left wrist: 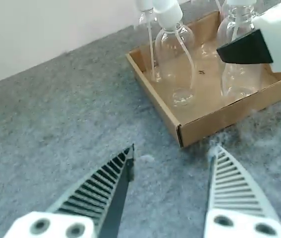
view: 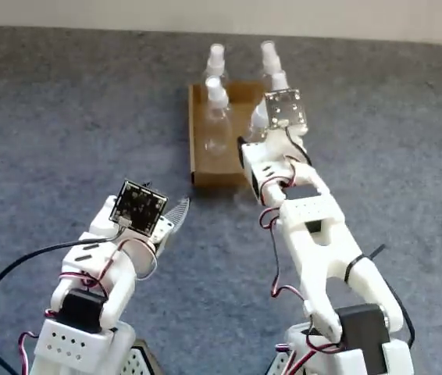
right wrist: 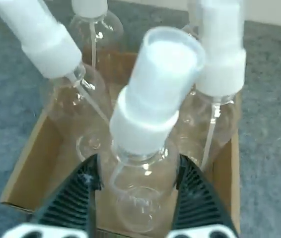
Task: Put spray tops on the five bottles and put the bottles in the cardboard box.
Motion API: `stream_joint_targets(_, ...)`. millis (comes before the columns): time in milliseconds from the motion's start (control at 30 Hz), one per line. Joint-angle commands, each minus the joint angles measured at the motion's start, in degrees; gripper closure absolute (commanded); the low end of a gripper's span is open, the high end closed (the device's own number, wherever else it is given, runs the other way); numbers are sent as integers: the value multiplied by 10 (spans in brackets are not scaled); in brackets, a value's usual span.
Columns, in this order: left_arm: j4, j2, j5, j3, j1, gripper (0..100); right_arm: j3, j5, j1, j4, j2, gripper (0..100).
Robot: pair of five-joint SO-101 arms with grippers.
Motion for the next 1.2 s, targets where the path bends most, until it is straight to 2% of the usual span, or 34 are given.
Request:
stream_joint_targets(0, -15, -6, -4, -2, 1, 780, -7, -2, -5, -12, 0, 991)
stream_joint_targets(100, -15, -6, -4, -2, 1, 780, -6, -1, -7, -12, 0, 973)
stream_joint_targets(333, -15, -5, -4, -2, 1, 780, -5, -2, -7, -9, -5, 849)
stream_joint_targets(800, -16, -5, -4, -2, 0, 780, -9, -3, -7, -7, -6, 841)
stream_joint_targets(1000, -16, -5, -4, -2, 0, 780, -9, -5, -8, -7, -6, 773)
stream_joint_targets(1167, -16, -5, -4, -2, -1, 780, -9, -5, -8, -7, -6, 767)
